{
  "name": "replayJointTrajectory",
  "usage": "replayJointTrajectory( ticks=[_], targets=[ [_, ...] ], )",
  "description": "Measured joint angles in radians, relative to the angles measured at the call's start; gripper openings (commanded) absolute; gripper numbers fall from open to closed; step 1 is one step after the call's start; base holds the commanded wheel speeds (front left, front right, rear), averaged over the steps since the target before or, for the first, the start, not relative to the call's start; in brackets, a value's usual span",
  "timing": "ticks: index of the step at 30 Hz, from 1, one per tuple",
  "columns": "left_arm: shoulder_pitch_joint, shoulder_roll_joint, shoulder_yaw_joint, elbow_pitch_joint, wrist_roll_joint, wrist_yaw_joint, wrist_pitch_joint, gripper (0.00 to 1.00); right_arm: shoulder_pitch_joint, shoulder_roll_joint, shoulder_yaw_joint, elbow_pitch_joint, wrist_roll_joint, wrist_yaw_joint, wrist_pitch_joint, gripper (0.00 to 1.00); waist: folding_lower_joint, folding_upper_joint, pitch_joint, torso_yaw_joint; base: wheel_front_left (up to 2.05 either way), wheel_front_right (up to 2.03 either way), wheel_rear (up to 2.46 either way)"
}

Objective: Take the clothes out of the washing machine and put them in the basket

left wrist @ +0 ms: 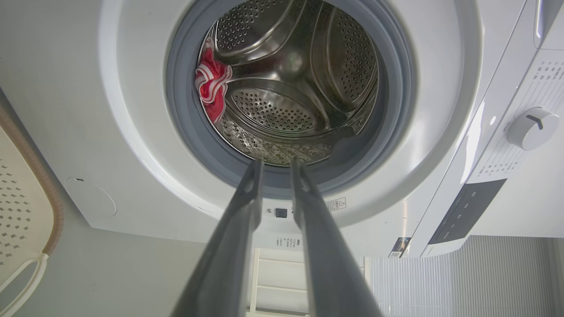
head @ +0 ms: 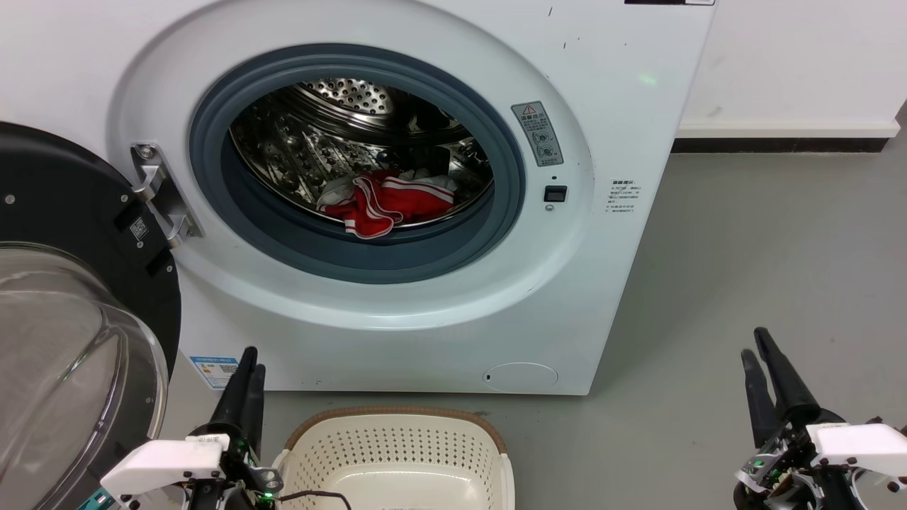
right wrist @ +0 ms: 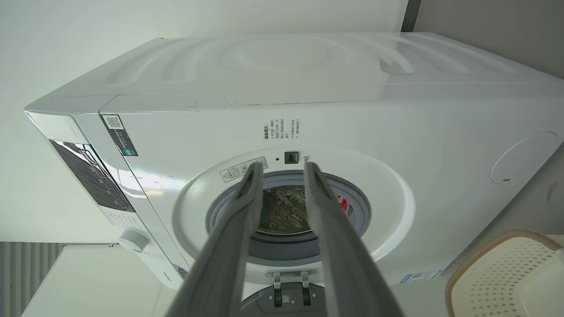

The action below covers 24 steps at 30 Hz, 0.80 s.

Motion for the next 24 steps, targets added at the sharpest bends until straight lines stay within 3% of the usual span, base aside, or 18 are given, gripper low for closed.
replayJointTrajectory(
  ticks=[12, 24],
  targets=[
    [-0.007, 0.000, -0.058, -0.010, 0.069, 0.000, -0.059, 1.00, 0.009, 0.001, 0.014, -0.045, -0.074, 0.000, -0.059, 1.00, 0.0000, 0.0000, 0.001, 0.000, 0.00, 0.00, 0.00],
    [-0.025, 0.000, -0.093, -0.057, 0.314, 0.000, -0.110, 1.00, 0.025, 0.001, 0.027, -0.106, -0.355, 0.000, -0.111, 1.00, 0.0000, 0.0000, 0.003, 0.000, 0.00, 0.00, 0.00]
  ],
)
